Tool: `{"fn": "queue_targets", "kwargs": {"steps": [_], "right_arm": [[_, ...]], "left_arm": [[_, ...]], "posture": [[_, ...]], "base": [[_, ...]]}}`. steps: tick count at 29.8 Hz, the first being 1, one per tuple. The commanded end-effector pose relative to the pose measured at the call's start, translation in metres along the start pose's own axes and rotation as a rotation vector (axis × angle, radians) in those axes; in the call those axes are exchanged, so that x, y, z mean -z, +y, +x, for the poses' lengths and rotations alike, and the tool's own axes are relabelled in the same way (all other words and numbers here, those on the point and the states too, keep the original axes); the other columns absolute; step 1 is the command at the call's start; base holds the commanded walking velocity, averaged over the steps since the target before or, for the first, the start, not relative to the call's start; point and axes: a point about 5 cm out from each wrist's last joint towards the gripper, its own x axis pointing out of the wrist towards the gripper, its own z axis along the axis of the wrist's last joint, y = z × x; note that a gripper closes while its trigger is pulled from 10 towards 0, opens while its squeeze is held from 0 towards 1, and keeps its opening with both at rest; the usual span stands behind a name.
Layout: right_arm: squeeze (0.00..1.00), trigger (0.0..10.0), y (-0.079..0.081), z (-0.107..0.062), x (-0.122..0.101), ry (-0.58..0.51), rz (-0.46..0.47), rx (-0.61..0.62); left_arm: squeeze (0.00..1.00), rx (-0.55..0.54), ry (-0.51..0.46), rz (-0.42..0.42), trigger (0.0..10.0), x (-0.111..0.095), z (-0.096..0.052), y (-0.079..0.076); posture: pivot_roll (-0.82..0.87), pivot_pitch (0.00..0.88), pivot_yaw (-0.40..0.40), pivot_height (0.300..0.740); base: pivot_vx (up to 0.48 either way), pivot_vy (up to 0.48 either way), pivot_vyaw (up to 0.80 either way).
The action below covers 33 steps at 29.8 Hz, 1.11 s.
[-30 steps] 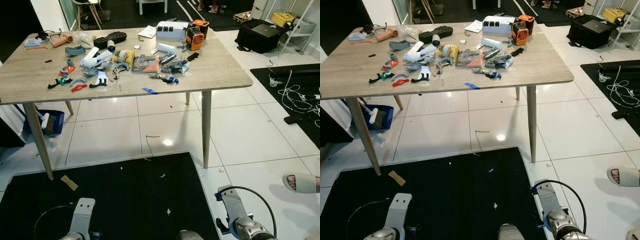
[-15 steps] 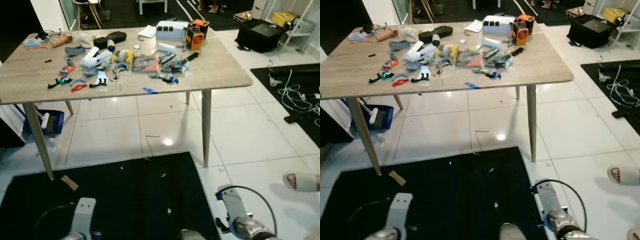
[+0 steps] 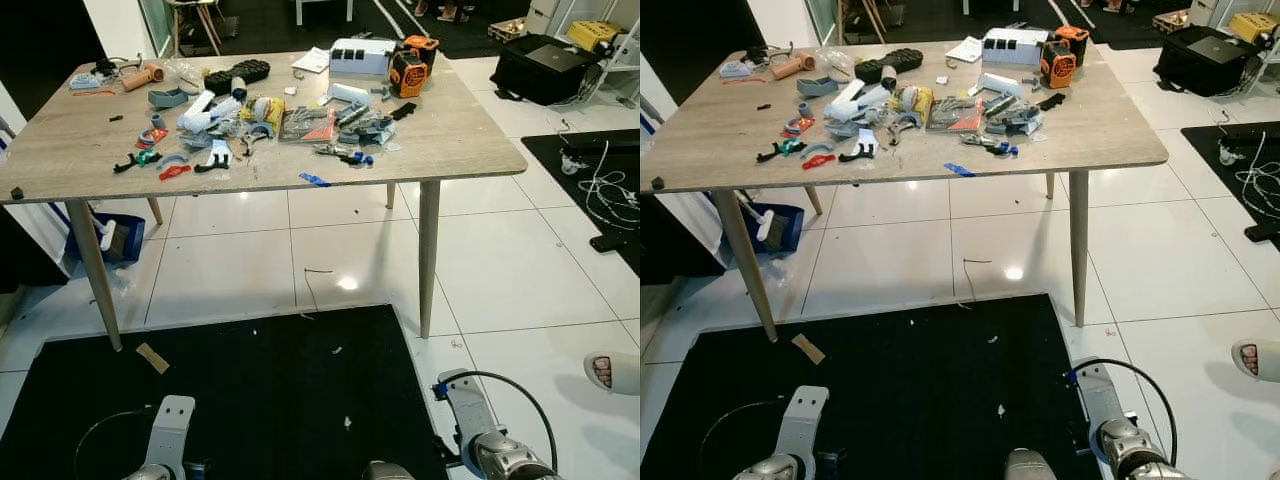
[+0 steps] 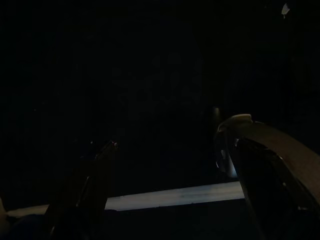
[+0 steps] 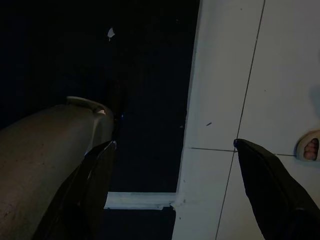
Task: Picking trash to rubbish bin
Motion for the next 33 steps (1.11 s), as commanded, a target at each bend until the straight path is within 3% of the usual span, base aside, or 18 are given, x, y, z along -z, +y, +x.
{"fn": "queue_targets", "kwargs": {"steps": [1,33], "right_arm": [[0.00,10.0,-0.0005,0.0000,0.0005,0.008,0.001,0.005],[0.00,10.0,-0.0003,0.0001,0.0000,0.012,-0.011,0.006]], "left_arm": [[0.00,0.001,0.007,0.010,10.0,0.0007,0.0001,-0.0004],[0.00,0.001,0.007,0.014,10.0,0.0002,0.0000,0.0001]], "posture": [[-0.07,0.000,0.039,0.740],[-0.07,0.000,0.041,0.740]], "base": [[0.000,0.000,0.00],[0.000,0.000,0.00]]}}
